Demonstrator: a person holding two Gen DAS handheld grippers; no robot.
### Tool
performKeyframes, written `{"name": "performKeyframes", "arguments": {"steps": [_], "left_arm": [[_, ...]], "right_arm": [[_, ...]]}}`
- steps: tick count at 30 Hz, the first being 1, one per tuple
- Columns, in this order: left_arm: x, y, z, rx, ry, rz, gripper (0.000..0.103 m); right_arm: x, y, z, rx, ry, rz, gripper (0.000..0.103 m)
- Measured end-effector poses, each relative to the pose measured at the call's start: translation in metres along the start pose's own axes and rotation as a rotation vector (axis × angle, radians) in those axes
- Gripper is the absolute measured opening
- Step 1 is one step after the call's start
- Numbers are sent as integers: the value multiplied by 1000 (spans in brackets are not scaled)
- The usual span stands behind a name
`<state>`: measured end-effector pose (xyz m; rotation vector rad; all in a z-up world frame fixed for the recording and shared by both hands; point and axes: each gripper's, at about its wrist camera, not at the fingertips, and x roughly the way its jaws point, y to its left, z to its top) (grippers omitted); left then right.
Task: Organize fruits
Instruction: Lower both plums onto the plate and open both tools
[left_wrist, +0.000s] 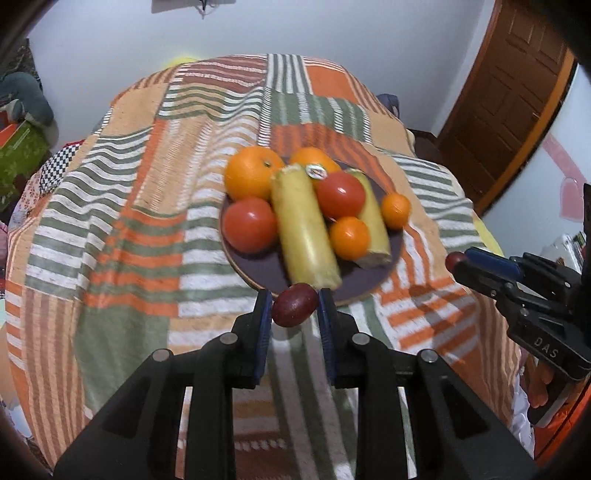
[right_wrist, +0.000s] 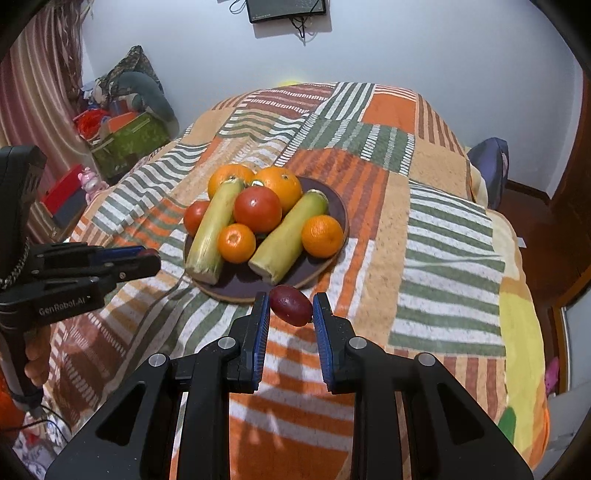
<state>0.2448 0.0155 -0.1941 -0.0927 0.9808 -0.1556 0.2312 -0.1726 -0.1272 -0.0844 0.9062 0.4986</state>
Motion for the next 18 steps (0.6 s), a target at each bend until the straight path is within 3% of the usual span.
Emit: {"name": "performKeyframes", "arguments": {"steps": [18], "left_arm": [[37, 20, 24, -15, 13, 34, 25]], "right_arm": [[42, -10, 22, 28, 21, -8, 22]]}}
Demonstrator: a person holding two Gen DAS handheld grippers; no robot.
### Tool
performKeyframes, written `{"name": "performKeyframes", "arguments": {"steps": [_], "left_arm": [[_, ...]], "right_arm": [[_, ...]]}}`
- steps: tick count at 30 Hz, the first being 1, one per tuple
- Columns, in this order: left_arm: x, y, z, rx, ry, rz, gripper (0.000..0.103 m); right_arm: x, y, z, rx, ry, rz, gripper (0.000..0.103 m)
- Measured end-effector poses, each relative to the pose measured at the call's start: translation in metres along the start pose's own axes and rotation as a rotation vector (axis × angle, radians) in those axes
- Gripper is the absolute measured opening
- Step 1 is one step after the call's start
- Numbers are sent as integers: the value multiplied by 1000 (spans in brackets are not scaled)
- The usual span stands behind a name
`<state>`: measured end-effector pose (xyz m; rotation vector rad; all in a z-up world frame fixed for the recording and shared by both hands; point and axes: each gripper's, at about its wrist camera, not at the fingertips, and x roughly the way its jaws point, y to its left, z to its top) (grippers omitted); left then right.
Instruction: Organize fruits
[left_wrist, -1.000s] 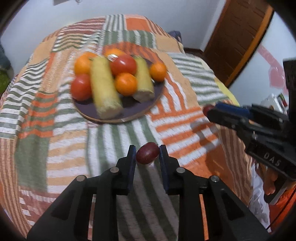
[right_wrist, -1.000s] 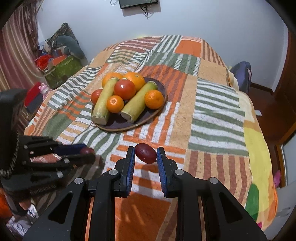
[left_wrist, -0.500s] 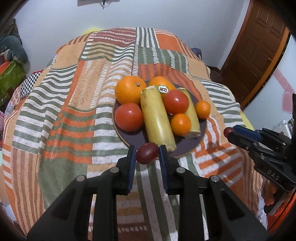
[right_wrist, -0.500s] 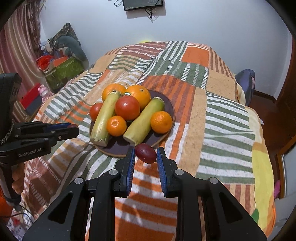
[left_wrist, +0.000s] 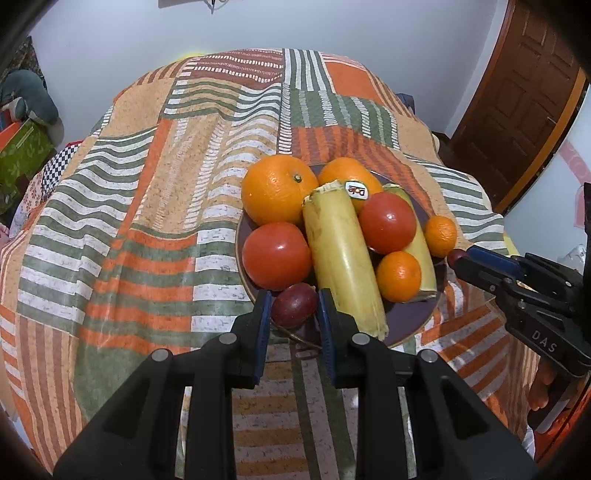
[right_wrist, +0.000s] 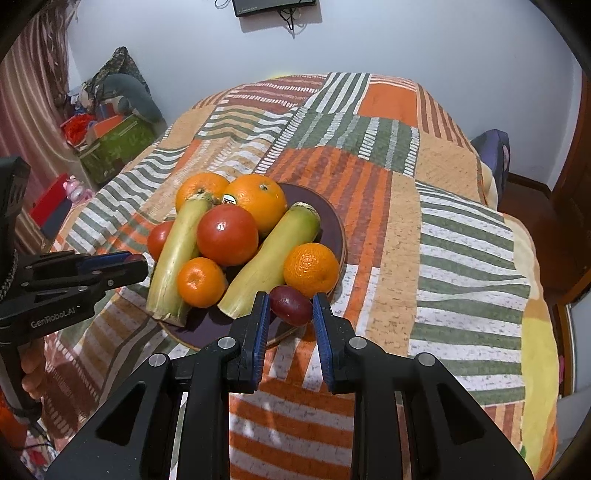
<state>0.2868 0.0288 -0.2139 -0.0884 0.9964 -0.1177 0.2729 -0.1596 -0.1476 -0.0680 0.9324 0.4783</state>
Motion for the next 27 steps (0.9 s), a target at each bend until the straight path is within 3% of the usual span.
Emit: {"name": "performKeyframes", "arguments": {"steps": [6, 11, 17, 23, 27], "left_arm": [[7, 4, 1, 0, 20, -6, 25], [10, 4, -1, -2, 27, 12, 37], [-5, 4, -3, -10, 2, 4, 41], [-48, 2, -1, -20, -85, -1, 41], [-92, -4, 1, -24, -180, -10, 41]], "right_arm": [[11, 3, -1, -38, 32, -2, 22], [15, 1, -2, -37, 43, 3, 22], [12, 0, 0, -23, 60, 7, 22], [-18, 2, 3, -16, 3, -6, 23], [-63, 7, 7, -17, -114, -42, 23]]}}
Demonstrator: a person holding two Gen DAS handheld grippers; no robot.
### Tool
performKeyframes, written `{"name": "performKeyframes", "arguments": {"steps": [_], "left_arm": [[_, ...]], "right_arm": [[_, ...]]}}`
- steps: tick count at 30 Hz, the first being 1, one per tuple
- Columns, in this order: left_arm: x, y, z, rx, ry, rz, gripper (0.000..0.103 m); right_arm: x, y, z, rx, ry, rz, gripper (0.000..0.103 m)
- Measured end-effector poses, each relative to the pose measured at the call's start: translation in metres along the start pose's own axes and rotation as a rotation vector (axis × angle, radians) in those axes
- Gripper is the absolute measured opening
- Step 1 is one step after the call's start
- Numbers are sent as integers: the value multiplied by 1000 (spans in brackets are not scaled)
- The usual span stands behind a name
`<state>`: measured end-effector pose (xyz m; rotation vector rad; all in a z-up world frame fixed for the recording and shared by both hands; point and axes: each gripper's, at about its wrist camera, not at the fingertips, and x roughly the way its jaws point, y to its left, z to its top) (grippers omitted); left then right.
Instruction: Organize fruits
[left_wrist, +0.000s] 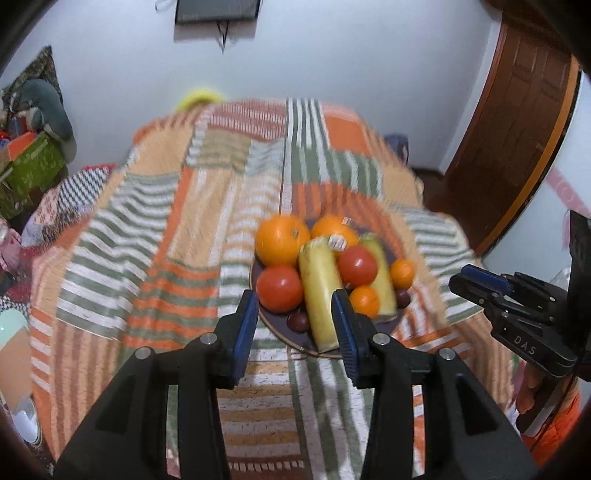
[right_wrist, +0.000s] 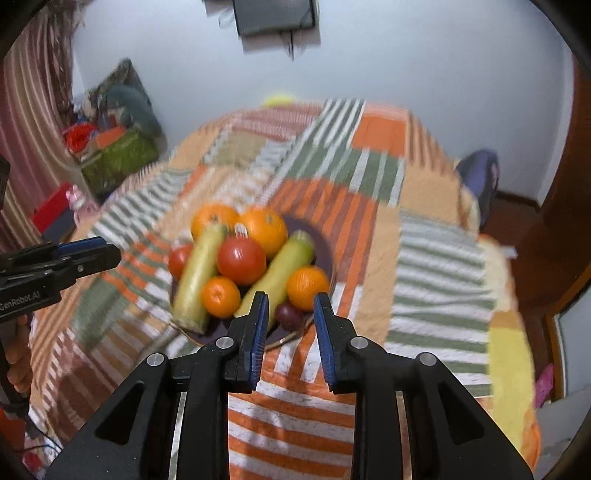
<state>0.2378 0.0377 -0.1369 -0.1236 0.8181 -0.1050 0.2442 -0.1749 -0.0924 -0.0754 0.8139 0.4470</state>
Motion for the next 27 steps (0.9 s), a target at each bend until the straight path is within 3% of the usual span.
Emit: {"name": "performKeyframes", "arguments": {"steps": [8, 14, 19, 27], "left_arm": [[-100, -26, 9, 37, -223, -3, 41], [-166, -50, 0, 88, -381, 12, 41], [-203, -59, -9, 92, -459, -18, 41], [-231, -73, -27, 107, -545, 28, 63]], "right_arm": [[-94, 14, 12, 16, -229, -20, 29], [-147, 27, 9, 26, -349, -3, 29], [-179, 43, 3, 7, -435, 8, 29], [-194, 59, 1, -23, -514, -11, 52]]}}
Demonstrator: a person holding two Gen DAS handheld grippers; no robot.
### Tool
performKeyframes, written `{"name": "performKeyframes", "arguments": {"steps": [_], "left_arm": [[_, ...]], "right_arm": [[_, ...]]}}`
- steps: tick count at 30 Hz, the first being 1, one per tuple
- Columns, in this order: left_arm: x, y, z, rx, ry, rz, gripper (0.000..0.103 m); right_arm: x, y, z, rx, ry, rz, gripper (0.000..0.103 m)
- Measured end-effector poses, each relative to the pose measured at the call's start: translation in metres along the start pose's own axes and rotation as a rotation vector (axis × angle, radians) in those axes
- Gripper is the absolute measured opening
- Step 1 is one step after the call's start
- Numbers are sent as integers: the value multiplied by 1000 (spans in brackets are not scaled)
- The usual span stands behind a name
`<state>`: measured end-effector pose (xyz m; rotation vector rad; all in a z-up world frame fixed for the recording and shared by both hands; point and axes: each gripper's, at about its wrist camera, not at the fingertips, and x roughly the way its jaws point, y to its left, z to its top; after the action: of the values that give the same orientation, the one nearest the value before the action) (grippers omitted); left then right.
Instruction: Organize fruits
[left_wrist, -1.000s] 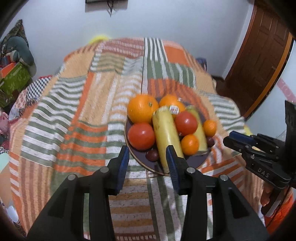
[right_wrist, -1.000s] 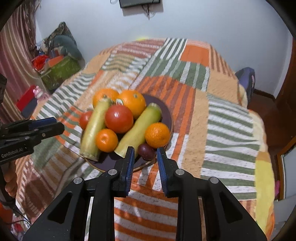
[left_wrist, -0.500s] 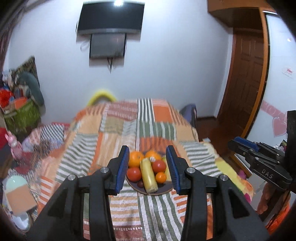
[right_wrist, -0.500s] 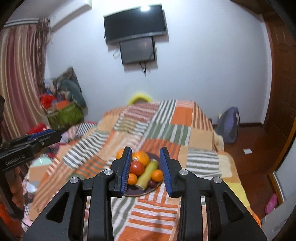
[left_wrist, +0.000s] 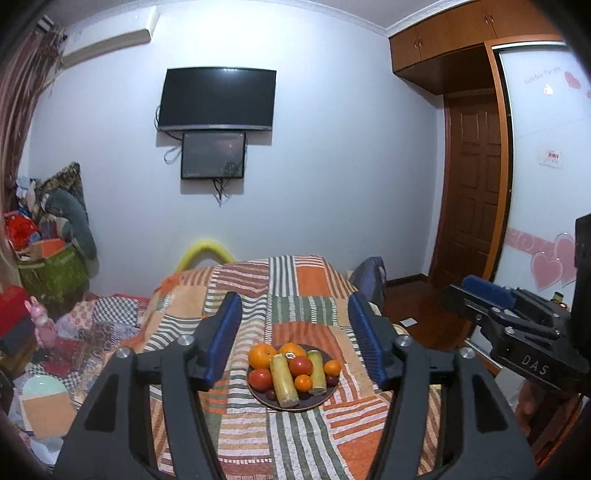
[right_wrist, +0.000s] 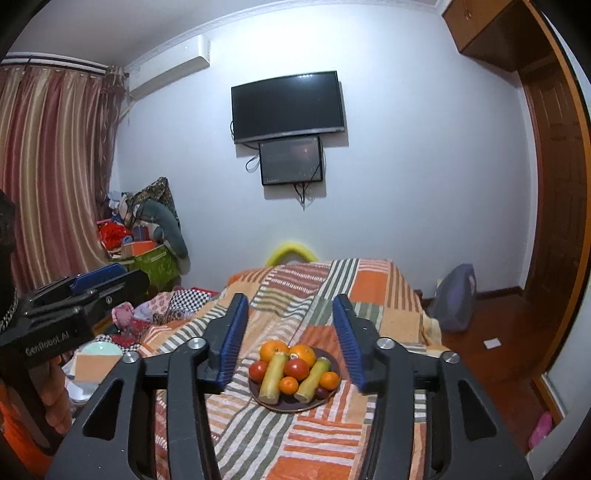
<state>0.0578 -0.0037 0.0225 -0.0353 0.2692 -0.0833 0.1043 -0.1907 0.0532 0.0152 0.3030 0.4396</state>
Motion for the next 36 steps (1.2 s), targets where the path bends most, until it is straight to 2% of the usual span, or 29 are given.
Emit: {"name": "performKeyframes", "arguments": {"steps": [1, 4, 6, 8, 12, 14, 16, 19, 36], "left_arm": [[-1, 0, 0, 0, -2, 7, 67], [-4, 1, -1, -10, -13, 9, 68], [-6, 3, -2, -16, -18, 13, 70], [-8, 3, -2, -21, -23, 19, 83], [-14, 1, -5, -12, -41, 36, 90], [-15, 1, -7, -17, -41, 38, 96], [-16, 1, -7, -20, -43, 44, 99], [-18, 0, -9, -13, -50, 58, 101], [-24, -4, -10, -7, -66, 61, 103]], "right_arm": [[0, -1, 0, 0, -4, -3, 56], [2, 2, -3, -2, -14, -16, 67], [1, 3, -5, -2, -13, -25, 71], [1, 5, -7, -5, -7, -29, 78], [-3, 8, -8, -13, -19, -56, 87], [-9, 9, -9, -16, -34, -84, 102], [-13, 8, -8, -18, -58, -110, 103], [-16, 7, -8, -16, -61, -102, 103], [-20, 5, -8, 13, -64, -83, 103]]}}
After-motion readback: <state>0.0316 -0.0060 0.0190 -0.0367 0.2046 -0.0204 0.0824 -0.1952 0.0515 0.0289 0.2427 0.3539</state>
